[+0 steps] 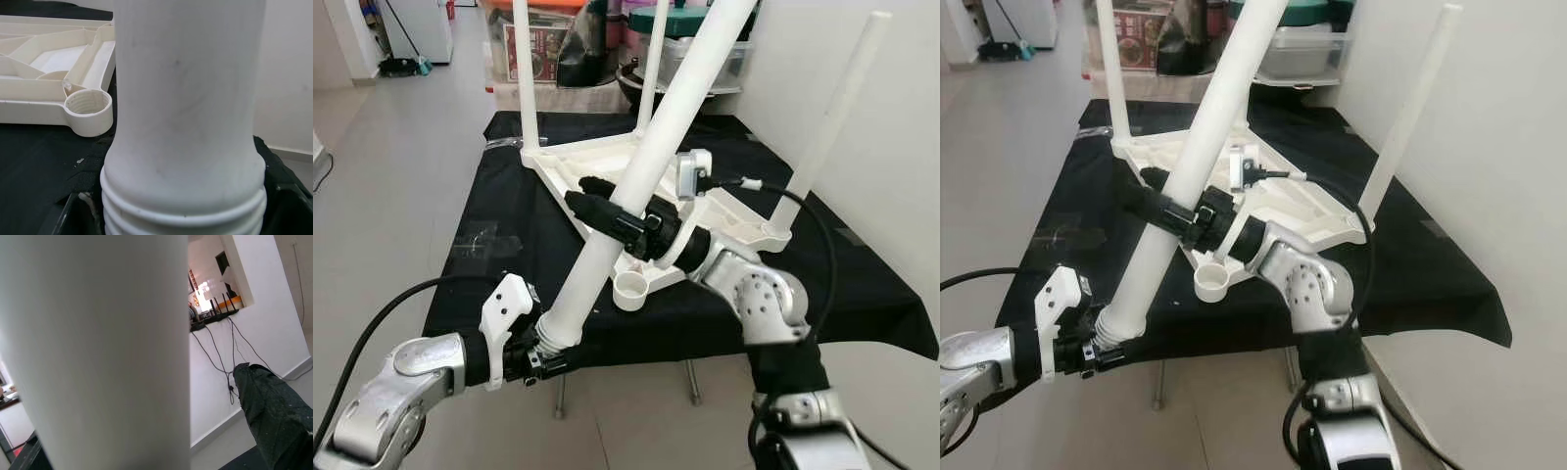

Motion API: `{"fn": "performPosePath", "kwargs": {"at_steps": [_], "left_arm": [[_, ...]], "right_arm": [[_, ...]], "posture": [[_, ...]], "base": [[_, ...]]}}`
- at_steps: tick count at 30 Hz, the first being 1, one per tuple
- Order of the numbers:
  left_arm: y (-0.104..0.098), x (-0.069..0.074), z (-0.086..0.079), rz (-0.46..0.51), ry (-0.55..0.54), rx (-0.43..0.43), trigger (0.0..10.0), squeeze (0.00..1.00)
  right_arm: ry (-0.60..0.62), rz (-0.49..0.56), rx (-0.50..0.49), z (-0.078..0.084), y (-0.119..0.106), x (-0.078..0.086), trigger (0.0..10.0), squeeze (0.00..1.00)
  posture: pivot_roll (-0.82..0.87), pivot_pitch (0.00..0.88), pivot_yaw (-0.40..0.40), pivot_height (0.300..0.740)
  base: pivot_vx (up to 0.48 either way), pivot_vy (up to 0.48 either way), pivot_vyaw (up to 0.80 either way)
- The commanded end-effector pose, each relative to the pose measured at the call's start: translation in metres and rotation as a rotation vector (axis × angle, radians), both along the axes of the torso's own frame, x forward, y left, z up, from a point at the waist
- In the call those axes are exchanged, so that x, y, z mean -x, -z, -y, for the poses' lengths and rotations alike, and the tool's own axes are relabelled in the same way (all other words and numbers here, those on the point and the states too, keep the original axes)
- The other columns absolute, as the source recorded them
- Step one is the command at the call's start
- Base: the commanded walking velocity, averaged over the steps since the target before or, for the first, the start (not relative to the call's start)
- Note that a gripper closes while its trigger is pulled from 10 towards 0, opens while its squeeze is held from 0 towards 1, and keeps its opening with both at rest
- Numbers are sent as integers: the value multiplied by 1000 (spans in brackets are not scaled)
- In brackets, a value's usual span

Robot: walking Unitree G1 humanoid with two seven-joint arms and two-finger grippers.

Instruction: Building children table

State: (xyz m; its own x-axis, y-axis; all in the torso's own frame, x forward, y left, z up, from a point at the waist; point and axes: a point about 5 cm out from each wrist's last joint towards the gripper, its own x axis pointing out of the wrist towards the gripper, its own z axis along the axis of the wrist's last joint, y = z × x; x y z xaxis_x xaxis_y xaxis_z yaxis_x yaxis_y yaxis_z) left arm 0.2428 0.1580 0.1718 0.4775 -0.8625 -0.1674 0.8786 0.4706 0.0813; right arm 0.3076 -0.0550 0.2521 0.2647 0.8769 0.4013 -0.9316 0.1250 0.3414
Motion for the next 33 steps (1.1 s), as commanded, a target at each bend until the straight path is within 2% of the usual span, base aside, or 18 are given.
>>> {"fn": "performPosePath", "kwargs": {"at_steps": [1, 3, 7, 12, 13, 14, 16, 17, 20, 21, 22, 23, 28, 29, 30, 31, 32, 33], "left_arm": [[1, 0, 0, 14, 16, -29, 10000, 0], [1, 0, 0, 14, 16, -29, 10000, 0], [4, 1, 3, 8, 23, -30, 10000, 0], [4, 1, 4, 6, 27, -26, 10000, 0], [4, 0, 4, 6, 29, -26, 10000, 0], [4, 0, 4, 6, 34, -28, 10000, 0], [4, 0, 4, 6, 37, -29, 10000, 0], [4, 1, 4, 6, 41, -32, 10000, 0], [4, 1, 4, 7, 43, -34, 10000, 0], [4, 2, 3, 8, 47, -37, 10000, 0], [4, 2, 3, 8, 47, -37, 10000, 0], [3, 3, 2, 8, 52, -45, 10000, 0], [2, 5, -2, 7, 59, -68, 10000, 0], [3, 6, -3, 4, 63, -79, 10000, 0], [4, 8, -5, -2, 73, -97, 10000, 0], [4, 9, -6, -6, 79, -108, 10000, 0], [5, 9, -7, -9, 83, -112, 10000, 0], [4, 9, -8, -10, 86, -116, 10000, 0]], "right_arm": [[-21, -9, -14, -8, -3, 8, 10000, 0], [-21, -9, -14, -8, -3, 8, 10000, 0], [-18, -38, -59, -23, -3, 17, 10000, 0], [-18, -44, -64, -29, -1, 21, 10000, 0], [-12, -40, -57, -30, 1, 22, 9216, 0], [2, -38, -44, -31, 3, 22, 5686, 0], [13, -38, -36, -31, 4, 22, 5686, 0], [22, -42, -28, -31, 6, 21, 4863, 0], [28, -48, -23, -31, 7, 21, 4863, 0], [35, -36, 5, -30, 9, 21, 6863, 0], [35, -36, 5, -30, 9, 21, 6863, 0], [52, -9, 56, -28, 14, 20, 9333, 0], [89, 32, 137, -22, 21, 17, 9059, 0], [98, 37, 150, -19, 22, 15, 8314, 0], [103, 50, 168, -16, 23, 14, 8157, 0], [105, 62, 181, -14, 24, 14, 7176, 0], [104, 69, 186, -13, 24, 14, 7176, 0], [106, 72, 191, -13, 24, 14, 4471, 0]], "posture": [[116, 0, -70, 740], [116, 0, -70, 740], [114, 0, -67, 740], [114, 0, -67, 740], [115, 0, -66, 740], [115, 0, -65, 740], [115, 0, -65, 740], [115, 0, -65, 740], [115, 0, -65, 740], [116, 0, -63, 740], [116, 0, -63, 740], [119, 0, -63, 740], [121, 0, -63, 740], [119, 0, -61, 740], [118, 0, -59, 740], [121, 0, -59, 740], [121, 0, -59, 740], [122, 0, -58, 740]], "base": [[0, 0, 0], [0, 0, 0], [0, 0, 0], [0, 0, 0], [0, 0, 0], [0, 0, 0], [0, 0, 0], [0, 0, 0], [0, 0, 0], [0, 0, 0], [0, 0, 0], [0, 0, 0], [0, 0, 0], [0, 0, 0], [0, 0, 0], [0, 0, 0], [0, 0, 0], [0, 0, 0]]}}
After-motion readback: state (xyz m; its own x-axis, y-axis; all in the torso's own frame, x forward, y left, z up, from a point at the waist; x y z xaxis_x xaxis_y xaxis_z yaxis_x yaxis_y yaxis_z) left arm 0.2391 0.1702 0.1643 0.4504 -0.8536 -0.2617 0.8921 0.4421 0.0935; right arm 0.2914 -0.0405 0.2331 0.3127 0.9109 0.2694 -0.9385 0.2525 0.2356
